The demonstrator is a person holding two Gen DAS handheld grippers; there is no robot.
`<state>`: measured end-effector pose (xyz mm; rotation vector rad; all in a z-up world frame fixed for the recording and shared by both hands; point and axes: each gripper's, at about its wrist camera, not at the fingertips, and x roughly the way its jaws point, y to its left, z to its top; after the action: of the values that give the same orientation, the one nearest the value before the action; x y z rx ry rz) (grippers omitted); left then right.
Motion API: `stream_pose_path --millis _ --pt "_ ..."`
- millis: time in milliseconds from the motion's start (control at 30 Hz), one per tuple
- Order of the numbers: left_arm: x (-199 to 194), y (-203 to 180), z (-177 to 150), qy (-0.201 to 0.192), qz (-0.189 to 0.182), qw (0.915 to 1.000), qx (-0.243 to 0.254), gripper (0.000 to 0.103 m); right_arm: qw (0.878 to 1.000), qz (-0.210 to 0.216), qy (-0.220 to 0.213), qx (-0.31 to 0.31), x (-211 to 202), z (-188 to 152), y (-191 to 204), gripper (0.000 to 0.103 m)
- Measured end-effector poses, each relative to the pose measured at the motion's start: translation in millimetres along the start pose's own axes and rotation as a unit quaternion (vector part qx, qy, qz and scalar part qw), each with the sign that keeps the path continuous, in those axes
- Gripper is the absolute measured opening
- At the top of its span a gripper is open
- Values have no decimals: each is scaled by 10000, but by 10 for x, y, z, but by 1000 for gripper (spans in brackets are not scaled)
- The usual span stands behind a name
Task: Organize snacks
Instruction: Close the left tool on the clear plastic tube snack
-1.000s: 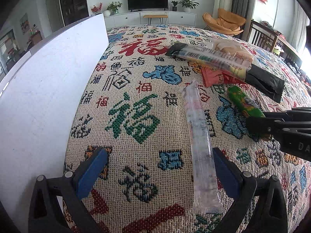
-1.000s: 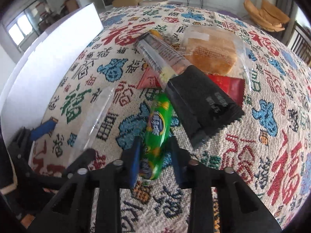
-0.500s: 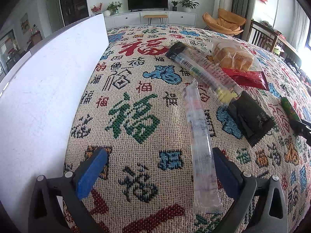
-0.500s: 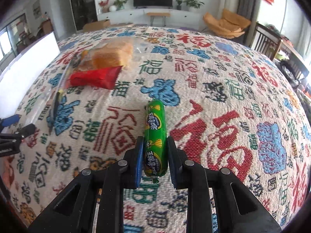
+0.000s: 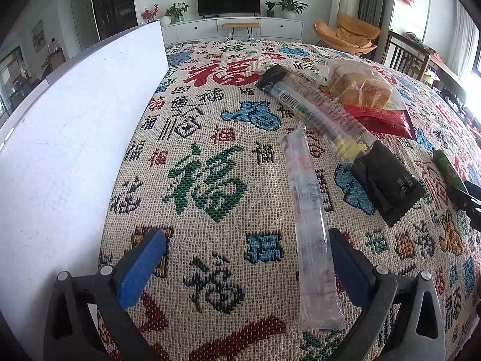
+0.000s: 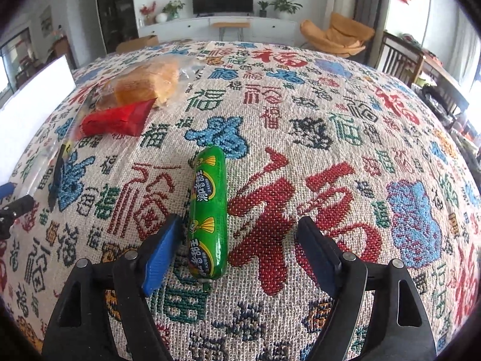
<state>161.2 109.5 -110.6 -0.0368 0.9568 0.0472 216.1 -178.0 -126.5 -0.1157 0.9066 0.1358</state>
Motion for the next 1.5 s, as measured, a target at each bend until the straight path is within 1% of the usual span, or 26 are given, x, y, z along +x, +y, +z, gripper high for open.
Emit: stream_pose_path --millis 100,967,1200,1267,1367,1433,1467,1500 --pt "0 0 0 0 0 10000 0 103 10000 70 12 66 5 1 -28 83" --pt "-1 0 -2 -2 2 10000 -4 103 10000 64 9 60 1 -3 -21 83" --pt "-11 13 -3 25 -78 10000 9 103 10000 67 5 61 2 -2 -21 83" --pt "-7 16 14 96 -101 9999 46 103 10000 68 4 62 0 -3 -24 83" --pt "10 -1 97 412 -125 9990 -70 103 10000 68 4 62 1 -2 -24 83" --pt "-1 -45 149 489 -407 9979 -135 102 10000 69 4 63 1 -3 -26 83" --pt "-5 -87 167 526 -514 9972 -116 100 10000 71 4 65 1 -3 -26 83" --pt "-2 -140 180 564 -533 9970 -56 94 10000 72 4 66 1 -2 -25 84"
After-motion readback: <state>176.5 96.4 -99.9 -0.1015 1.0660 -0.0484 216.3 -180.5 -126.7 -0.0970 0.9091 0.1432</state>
